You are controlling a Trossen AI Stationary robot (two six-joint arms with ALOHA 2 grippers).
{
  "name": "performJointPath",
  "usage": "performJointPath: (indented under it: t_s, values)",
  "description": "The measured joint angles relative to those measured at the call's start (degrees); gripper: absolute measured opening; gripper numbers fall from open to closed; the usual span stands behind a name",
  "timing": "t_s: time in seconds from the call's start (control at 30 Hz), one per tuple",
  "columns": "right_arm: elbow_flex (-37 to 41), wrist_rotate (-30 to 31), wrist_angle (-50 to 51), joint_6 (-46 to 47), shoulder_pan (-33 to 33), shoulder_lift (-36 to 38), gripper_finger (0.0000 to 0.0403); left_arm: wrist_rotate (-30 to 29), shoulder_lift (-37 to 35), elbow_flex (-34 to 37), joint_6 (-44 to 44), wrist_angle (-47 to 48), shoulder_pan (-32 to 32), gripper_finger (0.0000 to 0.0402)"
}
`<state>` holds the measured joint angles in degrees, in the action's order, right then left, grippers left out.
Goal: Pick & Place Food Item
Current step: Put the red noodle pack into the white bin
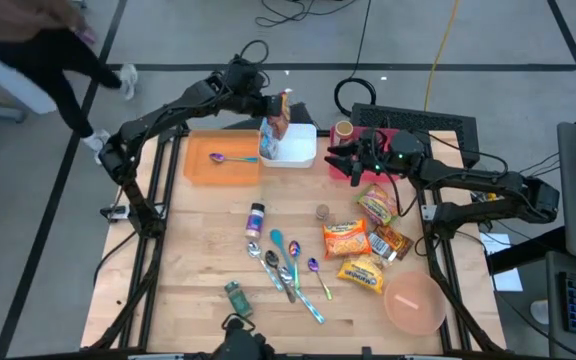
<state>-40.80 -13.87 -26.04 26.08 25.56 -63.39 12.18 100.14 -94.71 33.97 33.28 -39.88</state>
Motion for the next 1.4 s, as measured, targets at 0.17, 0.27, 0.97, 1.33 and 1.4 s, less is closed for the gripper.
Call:
performJointPath:
  t_s: [0.17,0.27,0.97,1.33,1.4]
  values:
    - [0.0,0.1,1.6,-0.6,0.0,0.0,0.0202,-0.6,0.0,3.7,1.2,-1.9,0.4,0.0001]
    - [0.0,0.1,1.9,-1.7,0.0,0.0,0.0202,-1.5,0.0,5.9,2.5,-4.2,0.7,0.0000]
    - [0.0,0.3,2.8,-1.3,0.0,0.0,0.0200,-4.0,0.0,16.7,6.6,-12.8,1.5,0.0000]
    - [0.0,0.3,2.8,-1.3,0.0,0.0,0.0197,-5.5,0.0,18.3,6.9,-14.0,1.4,0.0000]
    - [0.0,0.3,2.8,-1.3,0.0,0.0,0.0197,-6.0,0.0,18.7,7.2,-14.0,1.4,0.0000]
